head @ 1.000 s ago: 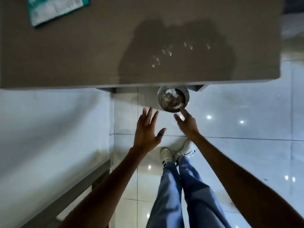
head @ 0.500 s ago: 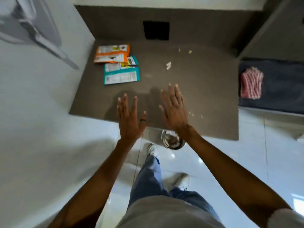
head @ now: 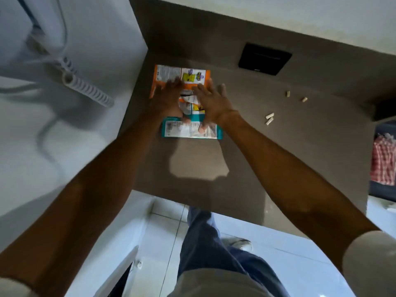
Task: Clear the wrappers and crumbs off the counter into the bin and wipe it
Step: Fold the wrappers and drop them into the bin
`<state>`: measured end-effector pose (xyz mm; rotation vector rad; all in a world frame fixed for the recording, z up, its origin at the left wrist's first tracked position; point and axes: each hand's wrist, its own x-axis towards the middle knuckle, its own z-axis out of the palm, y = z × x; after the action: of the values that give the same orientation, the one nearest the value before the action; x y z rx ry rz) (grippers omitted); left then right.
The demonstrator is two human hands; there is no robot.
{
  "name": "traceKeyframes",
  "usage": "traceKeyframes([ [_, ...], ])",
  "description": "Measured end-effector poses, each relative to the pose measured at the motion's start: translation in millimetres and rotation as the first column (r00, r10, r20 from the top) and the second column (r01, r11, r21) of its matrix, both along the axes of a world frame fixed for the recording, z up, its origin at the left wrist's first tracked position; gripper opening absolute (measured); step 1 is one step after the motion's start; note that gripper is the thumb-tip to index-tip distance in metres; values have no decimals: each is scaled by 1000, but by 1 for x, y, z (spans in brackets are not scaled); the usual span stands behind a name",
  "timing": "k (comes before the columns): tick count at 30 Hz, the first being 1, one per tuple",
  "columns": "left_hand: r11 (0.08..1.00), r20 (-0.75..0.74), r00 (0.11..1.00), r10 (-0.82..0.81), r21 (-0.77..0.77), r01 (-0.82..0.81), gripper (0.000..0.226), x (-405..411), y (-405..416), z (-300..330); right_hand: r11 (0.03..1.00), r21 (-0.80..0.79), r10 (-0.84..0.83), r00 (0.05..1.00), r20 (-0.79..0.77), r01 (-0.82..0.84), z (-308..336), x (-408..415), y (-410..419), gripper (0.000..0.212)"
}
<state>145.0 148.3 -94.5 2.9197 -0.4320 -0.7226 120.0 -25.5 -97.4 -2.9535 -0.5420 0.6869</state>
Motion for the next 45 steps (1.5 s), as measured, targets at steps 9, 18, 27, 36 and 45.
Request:
traceKeyframes([
  [9,999,280,959,46,-34,-38,40,-62,-15,8,996,58,-76,950,304,61,-4,-38,-15,34],
  [18,969,-32,996,87,-230,-92,22,-170,-26,44,662,710,-300,953,-43,240,50,-182,-83,27],
  [27,899,-390,919,-58,-422,-122,31,-339,-95,23,234,678,-367,709,-602,697,21,-386,-157,27],
  [36,955,-575,817,-45,-266,-134,74,-417,-115,-117,-93,380,-663,228,-713,920,-130,-518,-200,65],
  [45,978,-96,977,-189,-106,178,71,-412,-181,-310,-126,359,-781,130,-610,925,-348,-444,-186,22],
])
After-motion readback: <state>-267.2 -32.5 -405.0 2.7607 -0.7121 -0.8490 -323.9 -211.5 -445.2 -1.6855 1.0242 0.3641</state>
